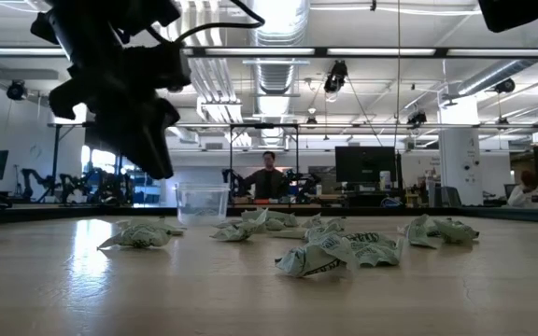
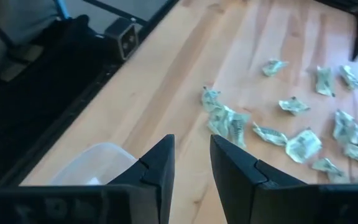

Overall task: Pick and place Stevia / Truvia into bins
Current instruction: Put the stevia packet into the top transparent container

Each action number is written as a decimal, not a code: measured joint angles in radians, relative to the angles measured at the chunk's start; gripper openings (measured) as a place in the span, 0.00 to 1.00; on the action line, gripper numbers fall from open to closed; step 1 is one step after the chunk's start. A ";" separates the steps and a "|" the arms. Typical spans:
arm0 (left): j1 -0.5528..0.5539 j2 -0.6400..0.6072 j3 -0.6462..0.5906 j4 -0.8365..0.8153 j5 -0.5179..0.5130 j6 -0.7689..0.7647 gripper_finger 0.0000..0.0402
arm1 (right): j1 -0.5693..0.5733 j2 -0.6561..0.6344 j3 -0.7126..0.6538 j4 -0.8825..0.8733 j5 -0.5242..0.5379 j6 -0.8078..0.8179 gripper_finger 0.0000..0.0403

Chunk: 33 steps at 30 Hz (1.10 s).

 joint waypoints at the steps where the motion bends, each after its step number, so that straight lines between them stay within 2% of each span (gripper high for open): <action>1: -0.008 0.008 0.000 0.000 0.000 0.000 0.26 | 0.000 0.000 0.000 -0.004 0.010 0.005 0.23; 15: -0.057 0.151 0.000 0.069 -0.014 -0.001 0.26 | 0.000 -0.001 0.000 -0.044 0.036 0.035 0.17; 33: -0.057 0.199 0.000 0.086 -0.035 0.001 0.25 | 0.000 -0.001 0.000 -0.043 0.035 0.041 0.15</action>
